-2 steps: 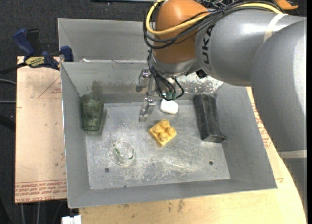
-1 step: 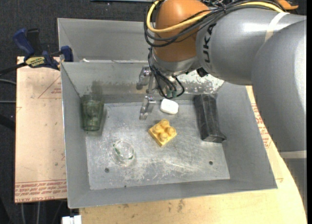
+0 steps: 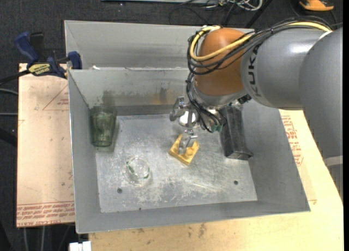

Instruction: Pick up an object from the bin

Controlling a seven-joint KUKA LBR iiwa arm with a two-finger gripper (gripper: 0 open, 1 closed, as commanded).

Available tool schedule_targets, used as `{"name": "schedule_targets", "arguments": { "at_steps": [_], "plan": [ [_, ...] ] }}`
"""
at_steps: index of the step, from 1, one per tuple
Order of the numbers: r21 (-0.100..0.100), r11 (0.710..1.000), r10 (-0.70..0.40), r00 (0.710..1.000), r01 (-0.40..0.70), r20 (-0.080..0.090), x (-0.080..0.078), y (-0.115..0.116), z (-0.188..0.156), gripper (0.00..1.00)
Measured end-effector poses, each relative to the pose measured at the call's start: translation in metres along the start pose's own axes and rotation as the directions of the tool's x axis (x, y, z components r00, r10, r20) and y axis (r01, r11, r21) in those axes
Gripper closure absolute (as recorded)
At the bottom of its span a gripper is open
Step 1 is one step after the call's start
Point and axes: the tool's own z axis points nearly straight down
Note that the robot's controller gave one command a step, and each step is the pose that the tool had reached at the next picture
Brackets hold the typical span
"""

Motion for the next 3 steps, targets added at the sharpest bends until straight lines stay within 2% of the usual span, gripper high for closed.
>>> {"name": "schedule_targets", "arguments": {
  "at_steps": [1,2,3],
  "plan": [
    [0.0,1.0,0.025,1.0,-0.025,-0.003,0.016,-0.046,-0.027,0.0],
    [0.001,1.0,0.0,1.0,0.0,0.004,0.016,-0.054,-0.053,0.0],
    [0.0,0.946,-0.325,0.946,0.325,0.0,0.024,-0.049,0.0,0.0]
  ]
}}
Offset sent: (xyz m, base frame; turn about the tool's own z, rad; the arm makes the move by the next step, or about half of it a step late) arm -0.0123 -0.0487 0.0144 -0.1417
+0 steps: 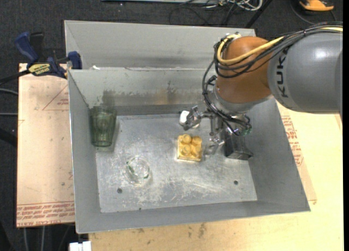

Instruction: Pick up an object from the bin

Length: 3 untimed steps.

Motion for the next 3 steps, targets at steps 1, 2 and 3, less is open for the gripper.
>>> {"name": "schedule_targets", "arguments": {
  "at_steps": [1,2,3],
  "plan": [
    [0.009,0.999,0.035,0.999,-0.035,-0.003,0.0116,-0.0032,0.0206,1.0],
    [0.009,0.999,0.036,0.999,-0.036,-0.003,0.0116,-0.0032,0.0207,1.0],
    [0.008,0.999,0.037,0.999,-0.037,-0.003,0.0113,-0.0031,0.019,1.0]
  ]
}}
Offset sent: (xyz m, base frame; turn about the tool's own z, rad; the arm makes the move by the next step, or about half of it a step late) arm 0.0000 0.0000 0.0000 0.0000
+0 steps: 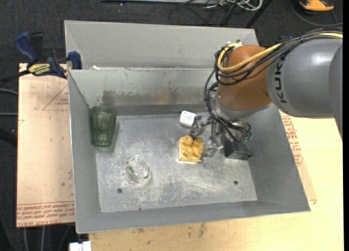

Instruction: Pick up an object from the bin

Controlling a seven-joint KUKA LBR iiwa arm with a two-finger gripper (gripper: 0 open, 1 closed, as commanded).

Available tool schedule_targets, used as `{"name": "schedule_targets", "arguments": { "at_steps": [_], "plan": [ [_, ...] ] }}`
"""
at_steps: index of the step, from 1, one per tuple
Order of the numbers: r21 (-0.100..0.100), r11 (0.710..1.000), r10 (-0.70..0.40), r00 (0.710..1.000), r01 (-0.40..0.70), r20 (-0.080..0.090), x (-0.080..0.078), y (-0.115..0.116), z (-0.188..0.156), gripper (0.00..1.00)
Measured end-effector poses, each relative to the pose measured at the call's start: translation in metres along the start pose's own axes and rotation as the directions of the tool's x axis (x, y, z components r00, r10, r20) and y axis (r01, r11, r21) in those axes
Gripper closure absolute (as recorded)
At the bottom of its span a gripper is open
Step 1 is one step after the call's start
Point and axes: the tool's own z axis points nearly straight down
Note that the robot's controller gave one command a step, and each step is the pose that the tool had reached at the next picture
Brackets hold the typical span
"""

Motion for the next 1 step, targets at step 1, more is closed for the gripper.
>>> {"name": "schedule_targets", "arguments": {
  "at_steps": [1],
  "plan": [
    [0.001,1.0,0.0,1.0,0.0,0.005,0.0014,0.0008,0.0,1.0]
  ]
}}
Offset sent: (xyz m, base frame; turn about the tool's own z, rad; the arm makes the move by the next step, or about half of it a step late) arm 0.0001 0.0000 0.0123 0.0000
